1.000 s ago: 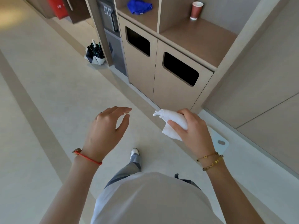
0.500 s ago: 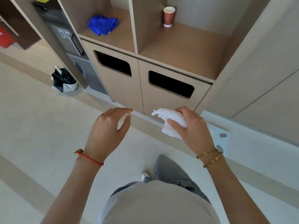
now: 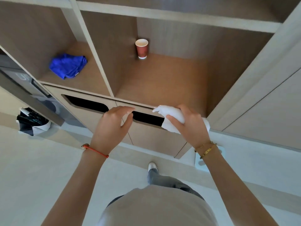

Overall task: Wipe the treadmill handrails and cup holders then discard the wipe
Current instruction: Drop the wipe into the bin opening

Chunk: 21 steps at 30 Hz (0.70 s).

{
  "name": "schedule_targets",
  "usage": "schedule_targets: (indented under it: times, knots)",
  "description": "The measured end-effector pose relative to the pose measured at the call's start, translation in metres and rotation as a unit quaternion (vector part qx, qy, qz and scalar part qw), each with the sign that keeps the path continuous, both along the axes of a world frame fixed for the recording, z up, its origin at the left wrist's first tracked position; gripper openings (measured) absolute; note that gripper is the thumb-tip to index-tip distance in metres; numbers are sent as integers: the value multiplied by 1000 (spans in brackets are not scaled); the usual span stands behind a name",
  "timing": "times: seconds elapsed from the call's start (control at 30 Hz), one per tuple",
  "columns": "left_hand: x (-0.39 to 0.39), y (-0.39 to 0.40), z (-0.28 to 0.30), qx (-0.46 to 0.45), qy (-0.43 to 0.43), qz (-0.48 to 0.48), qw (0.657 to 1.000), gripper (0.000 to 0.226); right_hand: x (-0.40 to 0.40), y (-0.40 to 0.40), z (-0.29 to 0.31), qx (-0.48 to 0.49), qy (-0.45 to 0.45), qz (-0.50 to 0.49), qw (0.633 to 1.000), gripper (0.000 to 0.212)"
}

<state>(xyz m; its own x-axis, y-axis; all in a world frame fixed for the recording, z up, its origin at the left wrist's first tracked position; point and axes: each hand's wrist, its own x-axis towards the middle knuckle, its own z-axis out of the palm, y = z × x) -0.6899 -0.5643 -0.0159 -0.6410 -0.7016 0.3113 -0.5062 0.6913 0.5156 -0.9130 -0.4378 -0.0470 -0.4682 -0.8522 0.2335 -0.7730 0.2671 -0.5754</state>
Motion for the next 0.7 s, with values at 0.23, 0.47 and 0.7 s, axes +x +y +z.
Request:
schedule_targets:
  times: [0.23,0.47,0.7]
  knots:
    - [-79,-84,-21,-5,-14,-3,1000,23,-74,-83,-5,-7,22,-49,999,34]
    - [-130,-126,-49,36,-78,-6,996,28,-108,-134,-33,24,42,-68,996,36]
    - [-158,-151,-88,42,-132,-35,990,30,-118,-151,-83,28,72,-108,991,33]
